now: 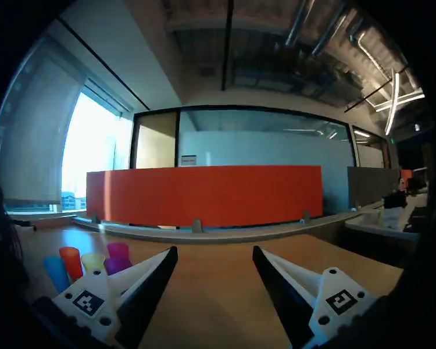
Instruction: Pour water
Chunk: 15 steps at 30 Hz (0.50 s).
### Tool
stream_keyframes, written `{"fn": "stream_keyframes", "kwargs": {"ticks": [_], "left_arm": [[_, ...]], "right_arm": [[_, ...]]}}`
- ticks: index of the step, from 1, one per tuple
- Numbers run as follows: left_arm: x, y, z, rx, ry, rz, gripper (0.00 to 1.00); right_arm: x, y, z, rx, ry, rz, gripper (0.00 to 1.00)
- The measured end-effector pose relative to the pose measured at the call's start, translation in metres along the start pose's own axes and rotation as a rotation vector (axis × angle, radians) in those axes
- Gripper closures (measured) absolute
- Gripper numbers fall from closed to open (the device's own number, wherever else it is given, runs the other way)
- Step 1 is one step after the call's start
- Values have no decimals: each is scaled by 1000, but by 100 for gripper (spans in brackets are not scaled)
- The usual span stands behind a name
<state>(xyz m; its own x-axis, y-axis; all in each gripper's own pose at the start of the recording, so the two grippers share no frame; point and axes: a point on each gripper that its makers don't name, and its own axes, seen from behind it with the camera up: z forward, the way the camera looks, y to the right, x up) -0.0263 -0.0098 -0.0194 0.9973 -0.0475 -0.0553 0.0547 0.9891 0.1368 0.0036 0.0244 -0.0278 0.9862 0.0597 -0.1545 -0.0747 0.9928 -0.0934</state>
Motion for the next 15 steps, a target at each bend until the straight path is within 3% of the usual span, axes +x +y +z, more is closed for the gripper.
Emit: {"fn": "stream_keyframes", "kwargs": {"ticks": [15], "left_arm": [[0, 0, 0, 0, 0, 0, 7]], "right_arm": [[-24, 0, 5, -9, -13, 1, 0]]}}
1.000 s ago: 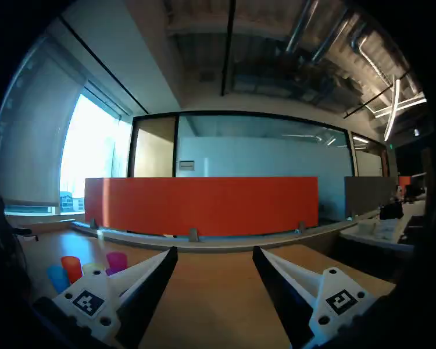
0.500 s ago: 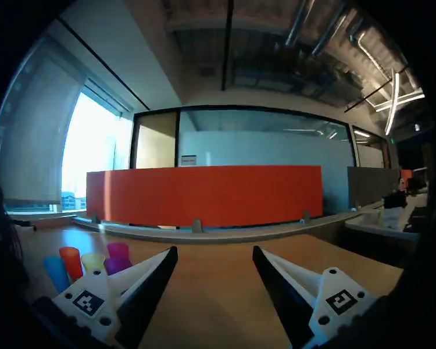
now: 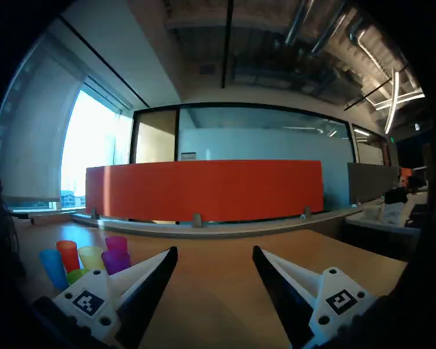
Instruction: Pour water
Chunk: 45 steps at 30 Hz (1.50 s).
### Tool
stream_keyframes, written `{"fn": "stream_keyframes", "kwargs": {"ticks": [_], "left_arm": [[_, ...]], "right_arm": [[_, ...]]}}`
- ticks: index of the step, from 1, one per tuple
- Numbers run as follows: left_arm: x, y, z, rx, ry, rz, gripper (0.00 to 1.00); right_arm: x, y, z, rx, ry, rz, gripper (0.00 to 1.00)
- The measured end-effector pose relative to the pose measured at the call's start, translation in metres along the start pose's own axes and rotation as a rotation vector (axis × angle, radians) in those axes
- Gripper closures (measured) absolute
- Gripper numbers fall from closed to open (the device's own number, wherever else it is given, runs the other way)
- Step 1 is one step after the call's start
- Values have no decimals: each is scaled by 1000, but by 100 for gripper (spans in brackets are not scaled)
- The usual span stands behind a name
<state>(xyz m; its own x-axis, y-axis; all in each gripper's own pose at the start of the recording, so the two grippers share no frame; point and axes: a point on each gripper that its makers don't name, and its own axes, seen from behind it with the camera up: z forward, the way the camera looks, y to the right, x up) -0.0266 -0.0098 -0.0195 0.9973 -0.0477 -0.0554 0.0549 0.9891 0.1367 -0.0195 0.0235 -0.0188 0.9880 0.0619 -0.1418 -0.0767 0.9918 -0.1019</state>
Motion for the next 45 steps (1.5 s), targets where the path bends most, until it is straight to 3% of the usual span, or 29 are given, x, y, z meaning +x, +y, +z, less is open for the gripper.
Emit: {"fn": "stream_keyframes", "kwargs": {"ticks": [23, 45], "left_arm": [[-1, 0, 0, 0, 0, 0, 7], [0, 0, 1, 0, 0, 0, 7]], "right_arm": [[-25, -2, 2, -12, -81, -22, 0], [-26, -2, 2, -20, -86, -22, 0]]}}
